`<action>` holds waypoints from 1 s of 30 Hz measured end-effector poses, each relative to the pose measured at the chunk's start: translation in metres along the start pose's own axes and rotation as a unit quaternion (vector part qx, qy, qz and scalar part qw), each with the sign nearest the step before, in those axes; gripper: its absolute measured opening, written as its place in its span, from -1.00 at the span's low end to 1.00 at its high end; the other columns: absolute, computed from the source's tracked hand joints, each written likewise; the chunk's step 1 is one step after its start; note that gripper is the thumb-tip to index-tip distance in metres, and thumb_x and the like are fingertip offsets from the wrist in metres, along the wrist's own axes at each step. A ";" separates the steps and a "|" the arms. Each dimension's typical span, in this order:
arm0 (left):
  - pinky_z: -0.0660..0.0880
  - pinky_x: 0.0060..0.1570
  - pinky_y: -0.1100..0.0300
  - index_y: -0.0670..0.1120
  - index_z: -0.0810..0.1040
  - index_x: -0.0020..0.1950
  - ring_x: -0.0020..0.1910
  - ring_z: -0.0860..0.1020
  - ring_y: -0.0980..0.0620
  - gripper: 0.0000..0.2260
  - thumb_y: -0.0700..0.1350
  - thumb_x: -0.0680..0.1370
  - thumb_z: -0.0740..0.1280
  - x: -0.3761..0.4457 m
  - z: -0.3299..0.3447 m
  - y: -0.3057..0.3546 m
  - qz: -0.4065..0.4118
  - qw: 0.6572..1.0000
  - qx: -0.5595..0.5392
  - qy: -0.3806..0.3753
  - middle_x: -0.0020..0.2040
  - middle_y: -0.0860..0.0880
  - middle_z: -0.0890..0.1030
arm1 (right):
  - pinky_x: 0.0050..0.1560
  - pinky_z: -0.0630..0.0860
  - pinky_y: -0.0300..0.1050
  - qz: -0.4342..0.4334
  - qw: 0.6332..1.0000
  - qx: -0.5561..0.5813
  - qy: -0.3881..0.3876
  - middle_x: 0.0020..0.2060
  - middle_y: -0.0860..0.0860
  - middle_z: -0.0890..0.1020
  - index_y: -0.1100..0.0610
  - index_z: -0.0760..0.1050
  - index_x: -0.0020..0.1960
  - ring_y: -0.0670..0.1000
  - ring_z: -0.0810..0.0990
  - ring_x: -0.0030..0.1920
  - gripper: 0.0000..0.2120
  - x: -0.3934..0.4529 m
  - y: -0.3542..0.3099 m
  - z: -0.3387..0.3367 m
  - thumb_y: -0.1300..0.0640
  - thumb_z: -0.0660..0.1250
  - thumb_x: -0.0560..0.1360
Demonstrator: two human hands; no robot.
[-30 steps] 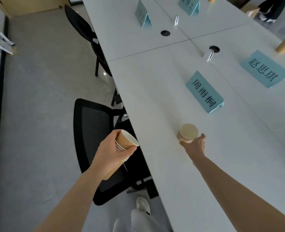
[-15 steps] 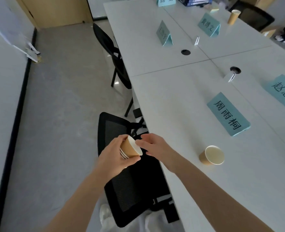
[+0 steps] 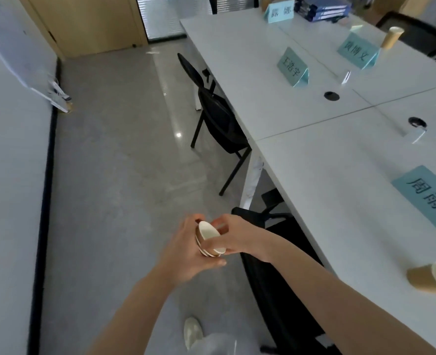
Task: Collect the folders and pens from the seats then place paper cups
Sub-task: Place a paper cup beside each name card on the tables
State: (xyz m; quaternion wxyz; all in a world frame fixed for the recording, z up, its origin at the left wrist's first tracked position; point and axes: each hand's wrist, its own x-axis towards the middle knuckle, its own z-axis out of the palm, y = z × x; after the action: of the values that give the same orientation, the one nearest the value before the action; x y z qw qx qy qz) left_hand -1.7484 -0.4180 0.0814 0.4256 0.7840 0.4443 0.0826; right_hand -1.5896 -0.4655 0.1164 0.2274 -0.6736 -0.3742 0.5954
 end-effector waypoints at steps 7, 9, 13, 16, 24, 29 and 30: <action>0.49 -0.13 0.28 0.07 0.33 0.10 -0.03 0.51 0.25 -0.23 0.16 0.04 0.65 0.040 -0.072 -0.032 0.013 1.000 -0.002 0.012 0.08 0.20 0.35 | 0.00 0.64 -0.14 0.029 0.997 0.068 0.021 0.07 0.08 0.62 0.11 0.41 0.22 0.01 0.69 -0.02 -0.51 0.051 -0.054 0.024 0.10 0.47 0.34; 0.53 -0.11 0.25 0.09 0.39 0.07 -0.02 0.53 0.21 -0.27 0.22 0.03 0.62 0.054 -0.083 -0.030 0.023 0.999 -0.021 0.024 0.06 0.21 0.39 | -0.06 0.63 -0.18 0.038 0.994 0.094 0.030 0.08 0.11 0.61 0.12 0.40 0.24 0.02 0.69 -0.06 -0.51 0.063 -0.066 0.018 0.11 0.45 0.36; 0.56 -0.01 0.13 0.10 0.44 0.12 0.00 0.54 0.19 -0.35 0.25 0.13 0.59 0.104 -0.101 -0.032 0.055 0.998 -0.003 0.025 0.04 0.19 0.49 | 0.05 0.64 -0.06 0.047 0.984 0.163 0.051 0.07 0.12 0.61 0.14 0.44 0.17 0.07 0.69 0.01 -0.63 0.091 -0.087 -0.007 0.15 0.44 0.41; 0.57 -0.06 0.08 0.12 0.48 0.13 -0.07 0.58 0.19 -0.43 0.32 0.23 0.49 0.147 -0.112 -0.029 0.089 0.996 0.018 0.002 -0.06 0.16 0.59 | 0.06 0.64 -0.05 0.037 0.977 0.204 0.048 0.05 0.13 0.63 0.14 0.47 0.09 0.07 0.69 0.03 -0.76 0.117 -0.102 -0.030 0.17 0.39 0.45; 0.43 0.02 0.31 0.04 0.42 0.36 0.06 0.56 0.17 -0.30 0.30 0.31 0.47 0.281 -0.151 -0.013 0.127 0.987 0.094 -0.007 0.11 0.16 0.59 | 0.10 0.62 0.06 0.029 0.967 0.250 0.046 0.04 0.16 0.65 0.17 0.45 0.16 0.11 0.70 0.02 -0.66 0.208 -0.153 -0.114 0.14 0.42 0.43; 0.53 -0.08 0.32 0.09 0.48 0.25 -0.05 0.58 0.24 -0.40 0.24 0.27 0.49 0.354 -0.177 -0.005 0.102 0.993 0.039 -0.040 -0.02 0.19 0.62 | 0.12 0.61 0.10 0.028 0.975 0.217 0.039 -0.02 0.11 0.70 0.09 0.50 0.07 0.10 0.70 0.02 -0.74 0.256 -0.187 -0.161 0.07 0.43 0.42; 0.54 -0.10 0.30 0.10 0.49 0.24 -0.06 0.59 0.24 -0.42 0.22 0.26 0.49 0.367 -0.181 -0.006 0.097 0.994 0.032 -0.044 -0.03 0.18 0.62 | 0.11 0.61 0.09 0.032 0.978 0.204 0.044 0.00 0.10 0.70 0.08 0.50 0.07 0.09 0.69 0.04 -0.71 0.265 -0.195 -0.169 0.04 0.44 0.39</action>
State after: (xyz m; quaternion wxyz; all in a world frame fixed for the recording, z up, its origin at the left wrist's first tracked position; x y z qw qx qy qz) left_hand -1.6271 -0.0274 0.0990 0.4089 0.8395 0.3498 0.0746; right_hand -1.4679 -0.1165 0.1270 0.3569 -0.6502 -0.2130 0.6360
